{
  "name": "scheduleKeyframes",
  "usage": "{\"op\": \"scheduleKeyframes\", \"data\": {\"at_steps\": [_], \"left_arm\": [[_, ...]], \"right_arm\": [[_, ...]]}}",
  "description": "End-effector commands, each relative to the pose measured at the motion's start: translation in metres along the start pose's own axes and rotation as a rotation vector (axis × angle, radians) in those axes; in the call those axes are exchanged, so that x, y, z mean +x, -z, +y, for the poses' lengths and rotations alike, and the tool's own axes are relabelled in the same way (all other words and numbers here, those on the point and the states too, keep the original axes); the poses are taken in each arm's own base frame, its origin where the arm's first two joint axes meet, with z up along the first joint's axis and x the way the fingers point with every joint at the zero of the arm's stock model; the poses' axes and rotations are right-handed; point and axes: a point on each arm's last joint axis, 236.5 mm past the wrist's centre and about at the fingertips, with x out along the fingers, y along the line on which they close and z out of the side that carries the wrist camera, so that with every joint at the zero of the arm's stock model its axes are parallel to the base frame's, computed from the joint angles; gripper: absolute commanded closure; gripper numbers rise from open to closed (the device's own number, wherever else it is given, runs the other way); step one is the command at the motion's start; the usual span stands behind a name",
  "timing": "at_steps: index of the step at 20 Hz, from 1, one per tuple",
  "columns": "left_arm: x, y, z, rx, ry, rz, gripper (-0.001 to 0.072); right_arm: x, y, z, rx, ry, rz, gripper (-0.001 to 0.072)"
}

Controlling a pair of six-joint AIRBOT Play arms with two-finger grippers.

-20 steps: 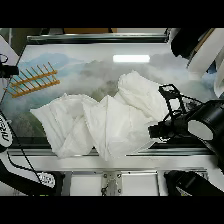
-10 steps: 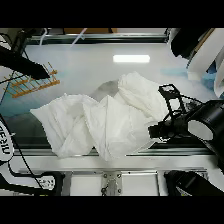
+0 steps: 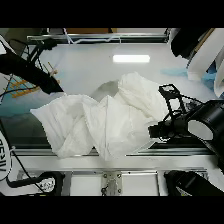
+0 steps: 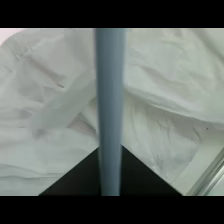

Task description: Fold the clothes and pants, and hang the long-sleeved shirts on hangers.

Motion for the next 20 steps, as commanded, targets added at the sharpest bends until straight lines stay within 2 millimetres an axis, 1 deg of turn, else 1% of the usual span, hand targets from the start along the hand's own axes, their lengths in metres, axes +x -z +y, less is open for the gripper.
{"op": "scheduleKeyframes", "data": {"at_steps": [1, 4, 6, 12, 16, 18, 20], "left_arm": [[0.013, 0.041, -0.039, 0.106, 0.083, 0.058, 0.0696], [0.024, 0.077, -0.065, 0.124, 0.129, 0.085, 0.0696], [0.031, 0.097, -0.083, 0.152, 0.153, 0.096, 0.0696], [0.052, 0.143, -0.136, 0.189, 0.229, 0.145, 0.0694], [0.072, 0.165, -0.166, 0.236, 0.302, 0.2, 0.0695], [0.08, 0.171, -0.177, 0.27, 0.338, 0.231, 0.0695], [0.085, 0.17, -0.181, 0.299, 0.341, 0.235, 0.0695]], "right_arm": [[0.0, 0.0, 0.0, -0.001, 0.0, 0.001, 0.0698], [0.0, 0.0, 0.0, -0.001, 0.0, 0.001, 0.0698], [0.0, 0.0, 0.0, 0.0, 0.0, 0.0, 0.0698], [0.0, 0.0, 0.001, -0.001, -0.002, -0.002, 0.0698], [0.0, -0.005, 0.001, 0.029, -0.009, -0.02, 0.0698], [0.001, -0.007, -0.004, 0.06, -0.004, -0.018, 0.0698], [0.001, -0.009, -0.011, 0.088, 0.003, -0.018, 0.0698]]}}
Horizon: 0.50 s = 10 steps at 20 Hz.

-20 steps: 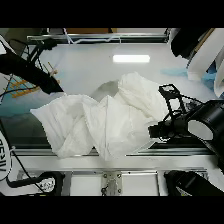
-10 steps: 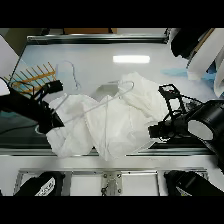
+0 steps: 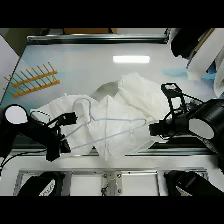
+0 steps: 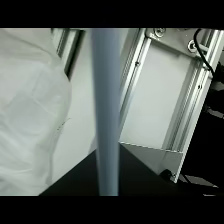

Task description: Fold the clothes and pants, and hang the long-sleeved shirts on hangers.

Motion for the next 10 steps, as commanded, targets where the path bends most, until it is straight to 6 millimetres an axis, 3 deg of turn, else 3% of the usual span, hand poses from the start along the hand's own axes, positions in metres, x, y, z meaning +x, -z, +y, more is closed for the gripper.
{"op": "scheduleKeyframes", "data": {"at_steps": [1, 5, 10], "left_arm": [[0.014, -0.001, -0.007, 0.05, 0.012, 0.019, 0.0695], [0.017, -0.015, 0.004, 0.158, -0.046, -0.013, 0.0695], [0.017, -0.057, 0.017, 0.291, -0.135, -0.144, 0.0695]], "right_arm": [[0.0, -0.005, -0.009, 0.05, 0.007, -0.004, 0.0698], [0.0, -0.007, -0.012, 0.058, 0.009, -0.007, 0.0698], [-0.022, -0.021, -0.007, 0.016, -0.021, -0.071, 0.0698]]}}
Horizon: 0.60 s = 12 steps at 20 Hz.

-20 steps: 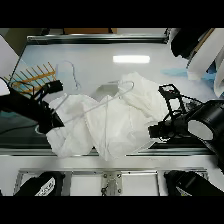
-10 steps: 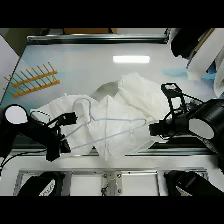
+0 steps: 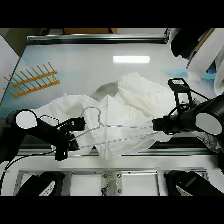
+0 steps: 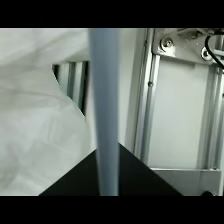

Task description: Fold the clothes and pants, and hang the long-sleeved shirts on hangers.

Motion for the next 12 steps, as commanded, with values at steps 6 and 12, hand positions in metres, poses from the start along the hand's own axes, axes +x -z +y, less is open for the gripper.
{"op": "scheduleKeyframes", "data": {"at_steps": [6, 12], "left_arm": [[0.038, -0.021, 0.022, 0.045, 0.047, -0.011, 0.0696], [0.045, -0.049, 0.037, 0.011, 0.018, -0.125, 0.0695]], "right_arm": [[-0.026, -0.029, 0.013, -0.082, -0.04, -0.075, 0.0698], [-0.023, -0.028, 0.03, -0.091, -0.09, -0.041, 0.0698]]}}
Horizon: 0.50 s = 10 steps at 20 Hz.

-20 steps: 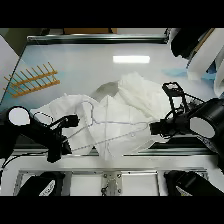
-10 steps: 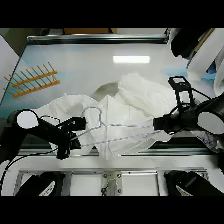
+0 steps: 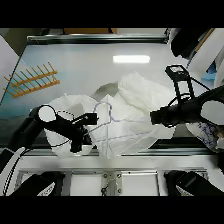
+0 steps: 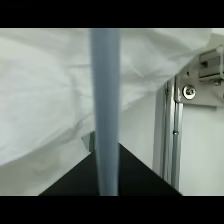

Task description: Fold the clothes and pants, and hang the long-sleeved shirts on hangers.

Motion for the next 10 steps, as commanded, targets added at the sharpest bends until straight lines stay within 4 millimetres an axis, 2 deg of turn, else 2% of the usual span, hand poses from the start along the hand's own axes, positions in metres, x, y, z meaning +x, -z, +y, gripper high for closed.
{"op": "scheduleKeyframes", "data": {"at_steps": [1, 3, 5, 10], "left_arm": [[0.002, -0.009, 0.011, -0.017, -0.028, -0.043, 0.0695], [-0.001, -0.006, 0.012, -0.034, -0.025, -0.044, 0.0695], [-0.004, -0.004, 0.016, -0.05, -0.035, -0.051, 0.0695], [-0.004, -0.004, 0.017, -0.051, -0.035, -0.052, 0.0695]], "right_arm": [[0.0, 0.0, 0.008, -0.007, -0.027, 0.011, 0.0699], [0.0, 0.0, 0.01, -0.008, -0.036, 0.012, 0.0699], [0.0, -0.002, 0.021, -0.011, -0.083, 0.003, 0.0698], [0.001, -0.025, 0.065, -0.077, -0.189, -0.109, 0.0699]]}}
